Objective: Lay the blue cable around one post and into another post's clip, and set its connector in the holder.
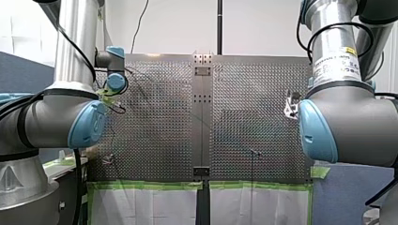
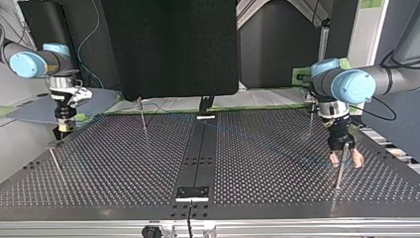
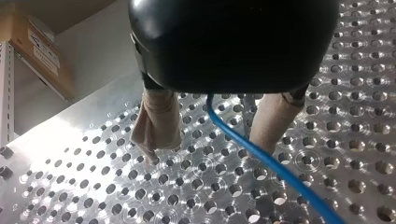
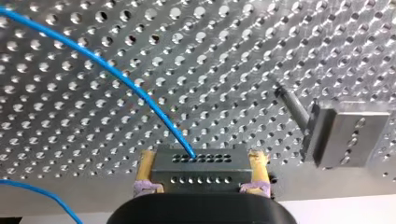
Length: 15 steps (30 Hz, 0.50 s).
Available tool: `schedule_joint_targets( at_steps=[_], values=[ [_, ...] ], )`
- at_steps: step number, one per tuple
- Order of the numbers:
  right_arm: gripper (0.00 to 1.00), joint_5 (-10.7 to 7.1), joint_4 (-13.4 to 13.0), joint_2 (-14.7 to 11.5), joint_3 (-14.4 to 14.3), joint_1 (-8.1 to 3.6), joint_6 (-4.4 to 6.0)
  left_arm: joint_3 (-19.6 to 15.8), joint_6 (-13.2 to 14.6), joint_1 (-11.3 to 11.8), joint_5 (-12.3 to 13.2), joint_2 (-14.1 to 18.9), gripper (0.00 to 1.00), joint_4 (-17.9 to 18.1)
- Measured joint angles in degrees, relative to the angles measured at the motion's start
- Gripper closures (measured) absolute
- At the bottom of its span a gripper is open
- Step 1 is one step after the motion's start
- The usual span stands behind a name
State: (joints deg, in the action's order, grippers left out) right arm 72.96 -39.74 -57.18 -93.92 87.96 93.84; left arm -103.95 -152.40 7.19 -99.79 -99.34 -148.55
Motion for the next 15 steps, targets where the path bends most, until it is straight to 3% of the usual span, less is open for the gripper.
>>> schedule_joint_targets(
  at_steps=[4, 7, 12, 15],
  values=[
    [0.91, -0.02, -0.6, -0.4, -0.5, -0.13, -0.47, 0.0, 0.0, 0.0, 0.0, 0.0, 0.0, 0.0],
    [0.91, -0.11, -0.4, -1.4, -0.6, -0.25, -0.17, 0.0, 0.0, -0.1, 0.0, 0.0, 0.0, 0.0],
    [0.91, -0.78, 1.2, -3.7, -0.4, -0.6, 1.69, 0.0, 0.0, -0.3, 0.0, 0.0, 0.0, 0.1],
    [0.91, -2.08, 2.7, -5.4, 0.1, -0.86, 3.42, 0.0, 0.0, -0.4, 0.0, 0.0, 0.0, 0.0]
  ],
)
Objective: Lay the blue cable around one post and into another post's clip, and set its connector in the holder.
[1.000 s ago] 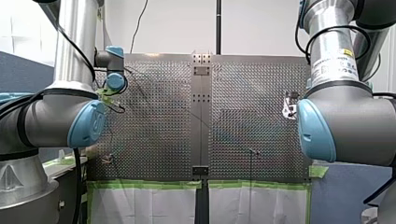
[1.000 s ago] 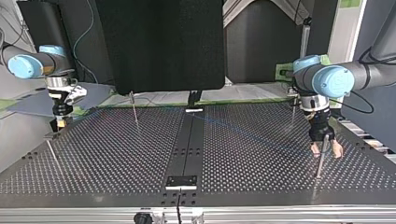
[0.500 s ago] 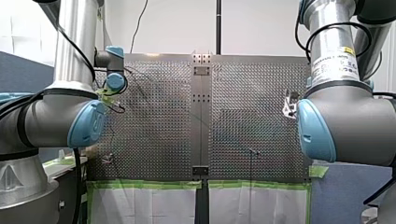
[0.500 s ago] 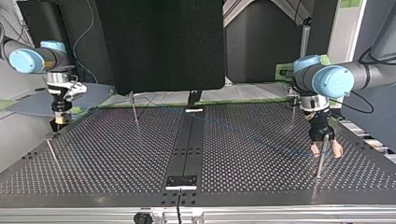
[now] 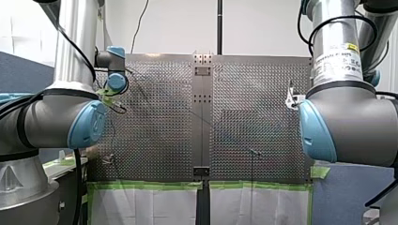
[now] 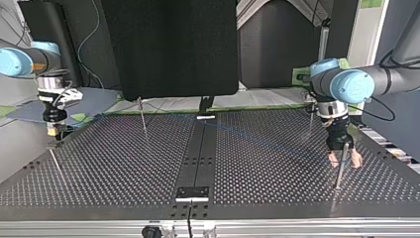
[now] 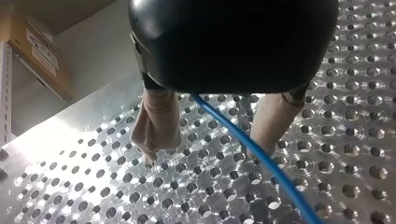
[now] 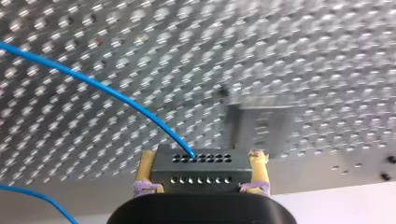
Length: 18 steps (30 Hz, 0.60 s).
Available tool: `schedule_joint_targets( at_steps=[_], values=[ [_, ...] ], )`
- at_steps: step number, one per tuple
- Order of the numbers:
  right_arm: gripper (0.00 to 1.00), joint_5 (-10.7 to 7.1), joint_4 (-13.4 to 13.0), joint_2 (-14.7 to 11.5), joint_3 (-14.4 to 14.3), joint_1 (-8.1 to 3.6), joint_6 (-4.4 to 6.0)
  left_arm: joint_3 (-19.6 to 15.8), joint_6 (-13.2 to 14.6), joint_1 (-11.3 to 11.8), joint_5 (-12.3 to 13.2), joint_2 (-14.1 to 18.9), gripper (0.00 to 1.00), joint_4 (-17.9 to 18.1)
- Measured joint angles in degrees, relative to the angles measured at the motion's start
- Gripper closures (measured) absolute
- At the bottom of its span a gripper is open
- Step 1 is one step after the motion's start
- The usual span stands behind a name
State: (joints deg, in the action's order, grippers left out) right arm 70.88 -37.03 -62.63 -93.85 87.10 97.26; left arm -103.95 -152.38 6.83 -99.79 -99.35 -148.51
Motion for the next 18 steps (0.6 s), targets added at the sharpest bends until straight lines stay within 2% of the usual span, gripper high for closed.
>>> schedule_joint_targets(
  at_steps=[3, 5, 12, 18],
  values=[
    [0.91, -1.37, 1.5, -1.6, 1.0, -0.2, 1.28, 0.0, 0.0, 0.0, 0.0, 0.0, 0.0, -0.1],
    [0.91, -2.02, 2.6, -2.6, 1.6, -0.29, 1.55, 0.0, 0.0, 0.0, 0.0, 0.0, 0.0, -0.1],
    [0.91, -2.89, 6.6, -6.2, 2.4, -0.72, 1.57, 0.0, 0.0, 0.0, 0.1, 0.0, 0.0, -0.1],
    [0.89, -2.8, 9.5, -5.7, 2.9, -1.02, 1.29, 0.0, -0.1, 0.0, 0.4, 0.0, 0.0, -0.1]
  ],
)
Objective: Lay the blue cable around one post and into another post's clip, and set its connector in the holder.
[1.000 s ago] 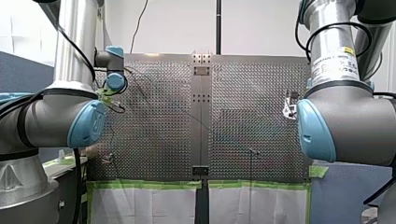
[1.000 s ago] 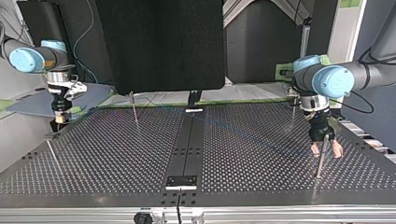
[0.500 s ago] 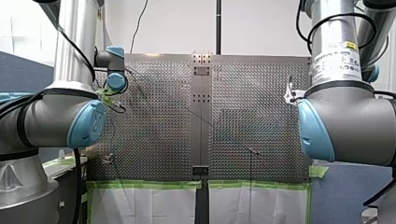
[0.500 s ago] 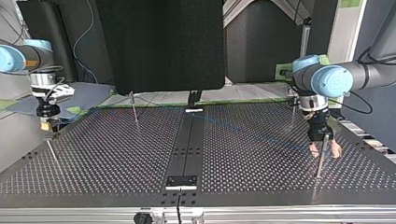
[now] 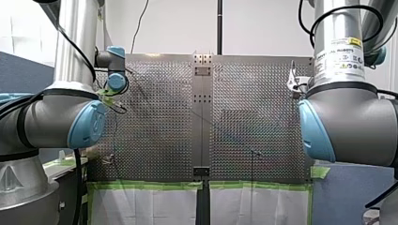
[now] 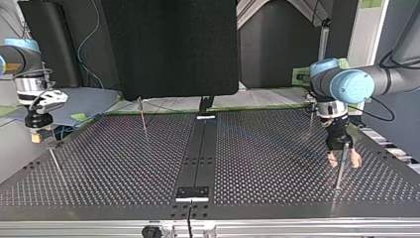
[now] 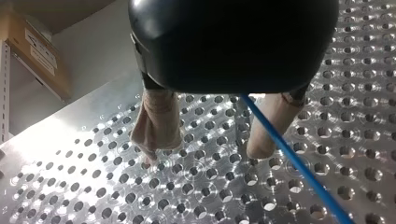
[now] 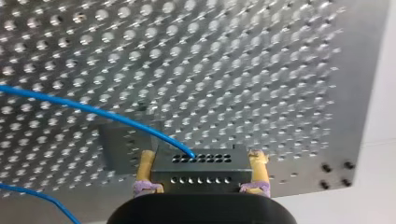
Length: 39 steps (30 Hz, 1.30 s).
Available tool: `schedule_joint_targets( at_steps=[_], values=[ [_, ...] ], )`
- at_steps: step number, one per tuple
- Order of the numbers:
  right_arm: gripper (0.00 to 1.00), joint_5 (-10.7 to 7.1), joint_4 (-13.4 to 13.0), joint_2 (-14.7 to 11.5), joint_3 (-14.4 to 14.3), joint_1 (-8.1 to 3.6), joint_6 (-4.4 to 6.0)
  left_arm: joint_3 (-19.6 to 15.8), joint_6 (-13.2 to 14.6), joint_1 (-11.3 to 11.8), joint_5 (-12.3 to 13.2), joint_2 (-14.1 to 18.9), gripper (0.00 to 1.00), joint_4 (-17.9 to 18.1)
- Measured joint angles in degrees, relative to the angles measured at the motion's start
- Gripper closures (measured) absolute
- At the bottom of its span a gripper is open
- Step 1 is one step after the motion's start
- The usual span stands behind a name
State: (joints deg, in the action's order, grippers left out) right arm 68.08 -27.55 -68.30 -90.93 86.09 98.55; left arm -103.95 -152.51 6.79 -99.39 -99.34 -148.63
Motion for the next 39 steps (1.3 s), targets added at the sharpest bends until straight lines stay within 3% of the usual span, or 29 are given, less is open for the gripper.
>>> schedule_joint_targets(
  at_steps=[9, 13, 20, 27, 39],
  values=[
    [0.89, 0.35, 4.1, 3.5, 2.1, -0.49, -2.97, 0.0, 0.1, 0.0, 0.0, 0.0, 0.0, 0.0],
    [0.89, 0.32, 5.7, 4.3, 2.5, -0.58, -3.44, 0.0, 0.1, 0.0, 0.0, 0.0, 0.0, 0.0],
    [0.89, 0.05, 6.7, 4.5, 3.5, -0.61, -3.88, 0.0, 0.0, 0.0, 0.0, 0.0, 0.0, 0.0],
    [0.89, -1.61, 7.1, 4.6, 4.7, -0.6, -4.02, 0.0, 0.2, 0.0, 0.0, 0.0, 0.0, 0.0],
    [0.89, -2.25, 6.2, 5.0, 5.5, -0.85, -3.18, 0.0, 0.2, 0.0, 0.0, 0.0, 0.0, 0.0]
  ],
)
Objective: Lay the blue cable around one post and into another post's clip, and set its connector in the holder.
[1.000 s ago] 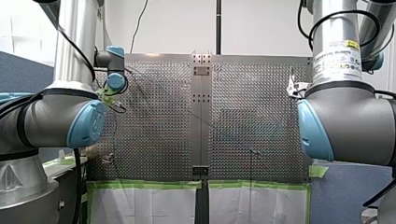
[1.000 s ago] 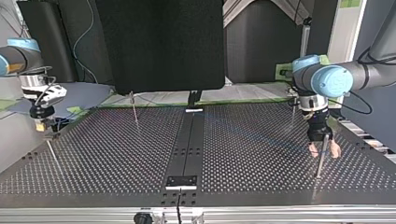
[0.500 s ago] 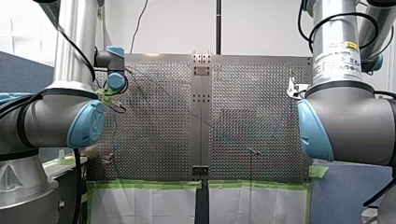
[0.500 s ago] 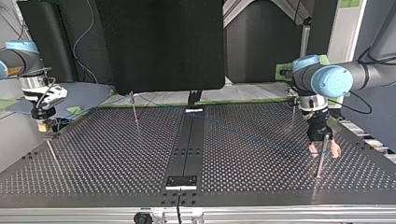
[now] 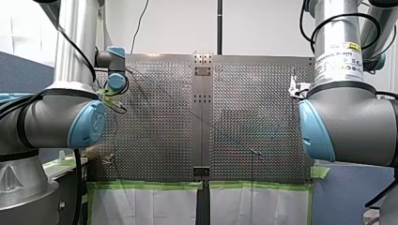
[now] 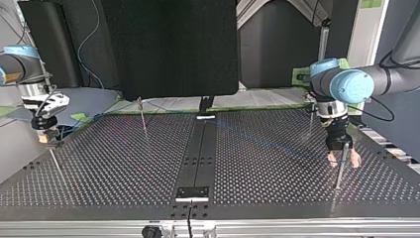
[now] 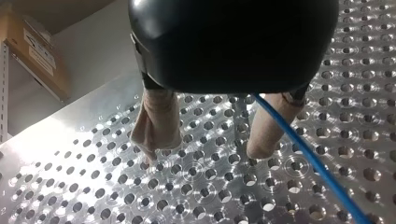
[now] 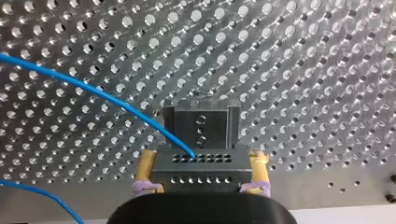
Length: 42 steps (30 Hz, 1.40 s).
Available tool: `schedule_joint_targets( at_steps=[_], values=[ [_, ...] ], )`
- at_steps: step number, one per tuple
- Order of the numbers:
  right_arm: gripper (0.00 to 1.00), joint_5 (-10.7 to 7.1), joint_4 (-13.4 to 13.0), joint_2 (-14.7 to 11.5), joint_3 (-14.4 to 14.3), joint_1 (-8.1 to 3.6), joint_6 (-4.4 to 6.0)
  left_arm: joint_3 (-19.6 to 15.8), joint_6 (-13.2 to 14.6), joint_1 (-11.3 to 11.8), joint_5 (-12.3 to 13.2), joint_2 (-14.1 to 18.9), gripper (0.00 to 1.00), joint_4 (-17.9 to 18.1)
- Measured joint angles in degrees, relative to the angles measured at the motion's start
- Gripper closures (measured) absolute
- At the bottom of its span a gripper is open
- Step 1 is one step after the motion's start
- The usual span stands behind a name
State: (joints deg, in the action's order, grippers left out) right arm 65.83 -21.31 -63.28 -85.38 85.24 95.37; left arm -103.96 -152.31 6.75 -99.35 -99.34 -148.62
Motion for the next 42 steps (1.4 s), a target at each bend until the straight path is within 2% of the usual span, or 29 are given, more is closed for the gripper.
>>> schedule_joint_targets(
  at_steps=[12, 15, 21, 32, 42],
  values=[
    [0.89, -0.84, 0.5, 2.1, 1.8, 0.22, 0.7, 0.0, 0.0, 0.0, 0.0, 0.0, 0.0, 0.0],
    [0.89, -1.62, 0.4, 2.2, 2.3, 0.29, 1.18, 0.0, 0.0, 0.0, 0.0, 0.0, 0.0, 0.0],
    [0.89, -3.18, -0.5, 2.3, 2.9, 0.31, 2.9, 0.0, 0.1, 0.0, 0.0, 0.0, 0.0, 0.0],
    [0.89, -3.1, -0.4, 2.4, 3.1, 0.05, 3.71, 0.0, 0.1, 0.0, 0.0, 0.0, 0.0, 0.0],
    [0.89, -3.23, -1.5, 2.8, 3.1, 0.17, 4.4, 0.0, 0.1, 0.1, 0.0, 0.0, 0.0, 0.0]
  ],
)
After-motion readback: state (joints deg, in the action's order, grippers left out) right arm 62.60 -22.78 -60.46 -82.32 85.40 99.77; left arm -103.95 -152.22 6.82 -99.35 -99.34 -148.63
